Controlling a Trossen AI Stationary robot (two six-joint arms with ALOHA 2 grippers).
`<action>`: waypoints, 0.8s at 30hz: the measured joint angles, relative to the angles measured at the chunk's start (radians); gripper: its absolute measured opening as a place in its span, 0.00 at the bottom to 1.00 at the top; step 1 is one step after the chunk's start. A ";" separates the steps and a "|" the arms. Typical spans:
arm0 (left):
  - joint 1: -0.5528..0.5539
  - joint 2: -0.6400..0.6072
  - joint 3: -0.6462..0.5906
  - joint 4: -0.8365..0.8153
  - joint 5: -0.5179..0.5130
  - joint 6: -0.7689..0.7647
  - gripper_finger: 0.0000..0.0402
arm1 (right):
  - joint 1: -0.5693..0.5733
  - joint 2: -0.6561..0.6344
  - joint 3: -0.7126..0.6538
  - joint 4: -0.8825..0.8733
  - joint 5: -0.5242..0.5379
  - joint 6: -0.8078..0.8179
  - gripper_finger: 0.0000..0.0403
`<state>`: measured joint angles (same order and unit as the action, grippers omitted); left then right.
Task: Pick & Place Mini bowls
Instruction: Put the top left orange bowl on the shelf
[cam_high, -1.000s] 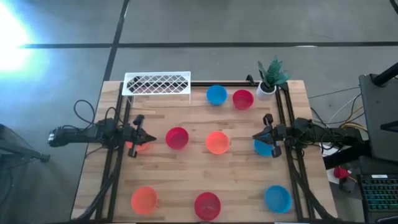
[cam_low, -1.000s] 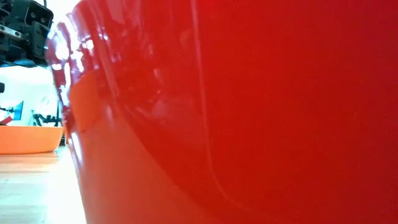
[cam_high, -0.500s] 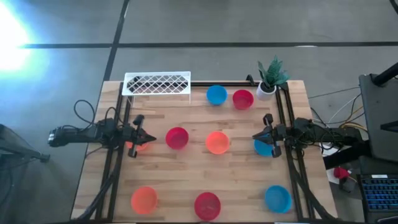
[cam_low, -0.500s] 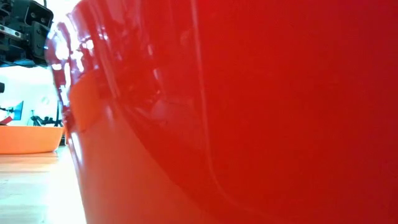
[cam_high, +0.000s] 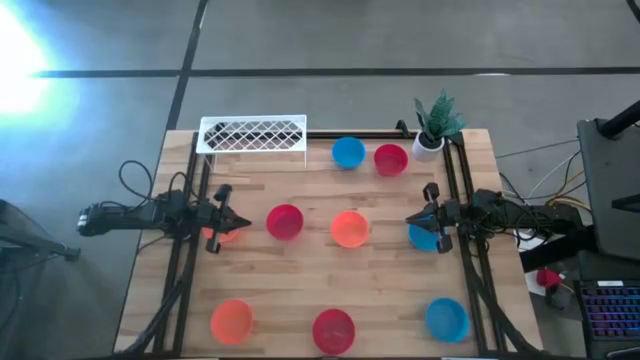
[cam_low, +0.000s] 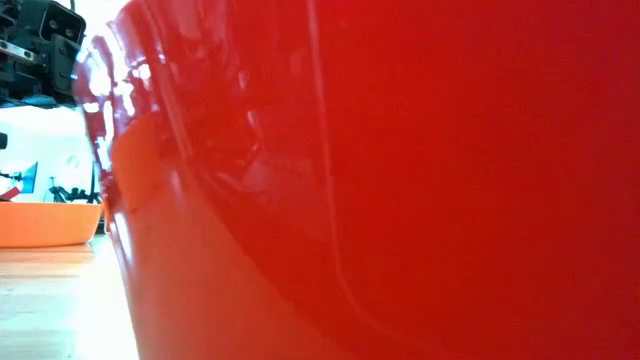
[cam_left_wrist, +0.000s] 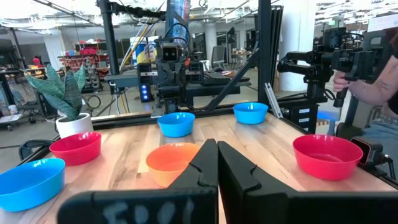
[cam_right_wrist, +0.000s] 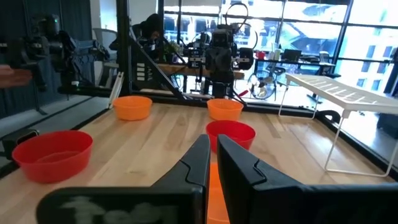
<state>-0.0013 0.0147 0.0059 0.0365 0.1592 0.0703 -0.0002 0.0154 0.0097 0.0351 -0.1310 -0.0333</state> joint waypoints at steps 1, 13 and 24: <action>0.000 0.000 0.000 0.000 -0.002 0.010 0.00 | 0.000 0.000 0.000 0.000 0.000 -0.006 0.07; 0.000 0.000 0.000 -0.010 -0.123 0.033 0.00 | 0.000 0.000 0.000 0.001 0.001 -0.048 0.07; 0.000 0.000 0.000 0.015 -0.125 -0.017 0.00 | 0.000 0.000 0.000 0.001 0.001 -0.045 0.07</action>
<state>-0.0013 0.0148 0.0059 0.0519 0.0338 0.0535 -0.0002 0.0158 0.0097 0.0357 -0.1303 -0.0786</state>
